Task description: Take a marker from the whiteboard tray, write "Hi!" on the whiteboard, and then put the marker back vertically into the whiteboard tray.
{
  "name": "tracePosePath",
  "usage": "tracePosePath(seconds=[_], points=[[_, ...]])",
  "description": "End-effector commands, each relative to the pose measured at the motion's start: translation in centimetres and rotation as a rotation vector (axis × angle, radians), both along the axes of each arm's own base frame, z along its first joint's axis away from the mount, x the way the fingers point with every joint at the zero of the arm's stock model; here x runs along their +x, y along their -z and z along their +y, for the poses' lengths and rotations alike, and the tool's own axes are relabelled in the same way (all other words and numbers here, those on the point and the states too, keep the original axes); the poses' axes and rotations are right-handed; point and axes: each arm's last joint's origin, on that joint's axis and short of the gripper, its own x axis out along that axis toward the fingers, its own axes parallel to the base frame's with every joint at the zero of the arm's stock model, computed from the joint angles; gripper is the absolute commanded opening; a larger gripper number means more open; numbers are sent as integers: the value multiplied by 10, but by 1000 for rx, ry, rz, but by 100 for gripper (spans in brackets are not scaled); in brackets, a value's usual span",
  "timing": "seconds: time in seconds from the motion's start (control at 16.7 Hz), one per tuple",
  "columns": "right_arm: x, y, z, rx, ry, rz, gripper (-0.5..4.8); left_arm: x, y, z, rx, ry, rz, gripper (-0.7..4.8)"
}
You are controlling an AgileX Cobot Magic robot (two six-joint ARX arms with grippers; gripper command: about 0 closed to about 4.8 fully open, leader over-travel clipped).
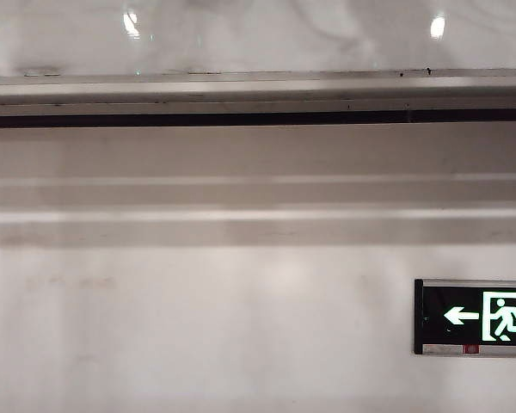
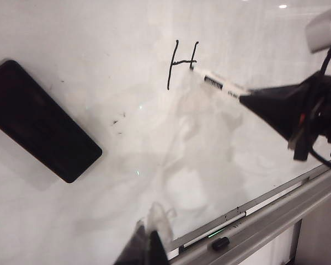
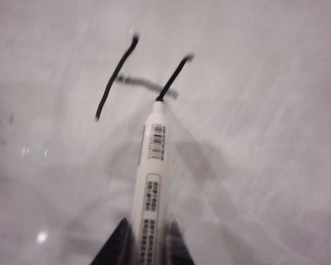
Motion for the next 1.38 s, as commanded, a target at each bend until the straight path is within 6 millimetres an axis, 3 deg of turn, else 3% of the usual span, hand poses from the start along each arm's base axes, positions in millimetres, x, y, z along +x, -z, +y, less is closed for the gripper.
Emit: tracePosePath(seconds=[0.06, 0.54, 1.38], points=[[0, 5, -1, -1, 8, 54, -1, -2, -2, 1, -6, 8, -14, -6], [-20, -11, -12, 39, -4, -13, -1, -2, -2, 1, -6, 8, -14, -6], [-13, -12, -14, 62, 45, -37, -1, -2, -2, 0, -5, 11, -14, -7]])
